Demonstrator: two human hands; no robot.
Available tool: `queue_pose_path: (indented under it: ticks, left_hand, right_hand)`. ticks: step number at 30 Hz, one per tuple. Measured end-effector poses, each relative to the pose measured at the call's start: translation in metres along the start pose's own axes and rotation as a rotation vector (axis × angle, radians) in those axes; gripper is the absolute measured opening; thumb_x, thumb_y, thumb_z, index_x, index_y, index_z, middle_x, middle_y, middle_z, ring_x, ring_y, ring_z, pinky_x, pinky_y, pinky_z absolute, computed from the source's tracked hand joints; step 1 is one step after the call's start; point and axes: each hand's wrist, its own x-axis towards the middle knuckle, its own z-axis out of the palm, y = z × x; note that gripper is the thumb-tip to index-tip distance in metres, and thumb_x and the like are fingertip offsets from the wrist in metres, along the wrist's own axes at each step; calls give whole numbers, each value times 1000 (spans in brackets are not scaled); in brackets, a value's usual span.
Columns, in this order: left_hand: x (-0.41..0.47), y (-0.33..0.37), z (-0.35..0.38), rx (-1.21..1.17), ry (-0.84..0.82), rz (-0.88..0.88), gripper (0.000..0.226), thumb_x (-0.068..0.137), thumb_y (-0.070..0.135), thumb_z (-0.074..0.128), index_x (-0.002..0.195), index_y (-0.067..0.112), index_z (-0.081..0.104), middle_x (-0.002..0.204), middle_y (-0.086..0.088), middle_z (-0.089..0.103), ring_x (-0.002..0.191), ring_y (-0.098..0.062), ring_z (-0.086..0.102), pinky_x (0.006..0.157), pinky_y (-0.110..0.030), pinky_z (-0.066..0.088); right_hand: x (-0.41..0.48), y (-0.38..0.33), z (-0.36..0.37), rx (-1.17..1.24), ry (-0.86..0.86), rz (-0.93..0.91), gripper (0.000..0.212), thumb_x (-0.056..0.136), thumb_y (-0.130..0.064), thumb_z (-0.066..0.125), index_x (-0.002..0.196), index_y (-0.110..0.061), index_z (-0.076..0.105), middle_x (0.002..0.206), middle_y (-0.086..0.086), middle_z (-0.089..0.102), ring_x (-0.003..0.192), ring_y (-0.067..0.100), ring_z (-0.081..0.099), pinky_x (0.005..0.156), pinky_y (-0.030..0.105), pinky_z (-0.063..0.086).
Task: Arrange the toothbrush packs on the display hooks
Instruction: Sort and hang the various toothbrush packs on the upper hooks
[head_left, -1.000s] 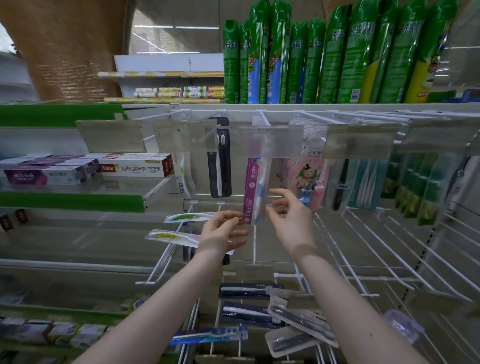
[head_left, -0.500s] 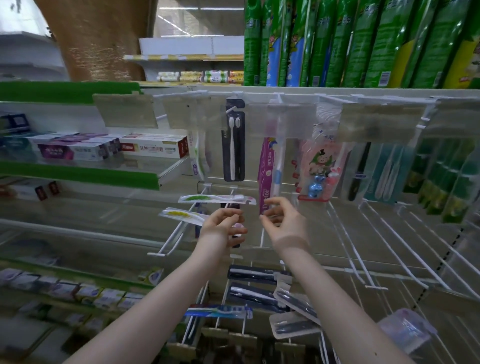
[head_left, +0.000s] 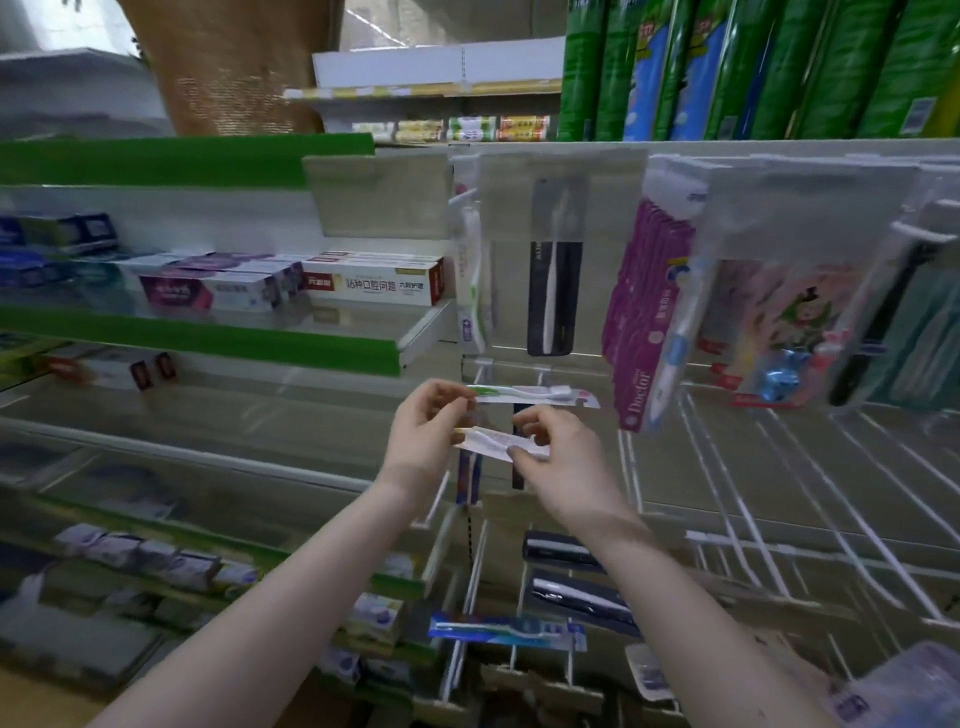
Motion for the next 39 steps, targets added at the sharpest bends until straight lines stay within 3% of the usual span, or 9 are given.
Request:
queue_pose_path:
  ticks: [3,6,9,13,20,25,30,34,39]
  left_hand:
    - [36,-17,-27,195,-125,114,17,92,7,53,86,21,62,92,-2,66,86,-16,61,78,-28,49]
    - [61,-26,-31,443,-204,224,11,91,14,56,98,16,64,100,-1,64,88,-11,59,75,-18,47]
    - [78,-34,-26,627,-290,309,22,91,20,56,111,14,62,109,-3,59,98,-18,59,83,-29,47]
    - [109,-55,-16,785,-523,331,35,95,29,50,128,17,52,129,-2,49,118,-20,48,95,-28,39]
    - [133,-71,-5,1098,-563,246,50,95,49,38,139,27,37,147,-1,36,134,-25,32,109,-40,27]
    - [131,-69,-5,1114,-541,215,40,90,38,46,129,30,42,135,-4,42,125,-29,40,106,-44,30]
    - [130,-74,-5,970,-551,171,31,88,24,50,119,24,46,125,-3,43,108,-27,50,89,-43,48]
    - [132,-72,-6,930,-537,60,45,87,26,58,128,15,42,130,-15,40,116,-33,48,97,-42,44]
    - [129,-67,-13,819,-516,1,63,79,22,70,134,15,40,133,-11,47,116,-29,52,96,-39,45]
  right_hand:
    - [24,-13,30,-134,-14,31,29,86,-23,62,116,-23,58,117,-3,56,111,17,51,94,34,44]
    - [33,-17,38,-286,-79,46,38,87,-27,61,124,-23,55,125,0,53,118,21,47,97,34,41]
    - [38,-17,46,-467,-152,37,44,87,-30,59,129,-22,50,129,3,50,121,23,44,97,36,38]
    - [47,-24,63,-538,-170,110,46,89,-30,56,133,-21,47,133,4,50,125,24,43,100,38,36]
    - [50,-24,71,-576,-124,191,28,92,-25,56,120,-25,56,121,0,57,110,22,55,94,38,42]
    - [50,-26,74,-576,-95,214,29,91,-24,57,120,-25,56,120,0,59,109,22,55,92,35,41]
    - [48,-30,75,-612,-109,221,40,85,-37,62,122,-26,54,122,1,57,113,23,53,93,35,39]
    - [47,-31,76,-649,-109,217,45,84,-39,65,125,-28,51,127,0,54,118,23,50,95,35,36]
    - [45,-33,76,-623,-43,170,38,86,-29,64,123,-28,55,124,-1,57,116,22,49,97,34,33]
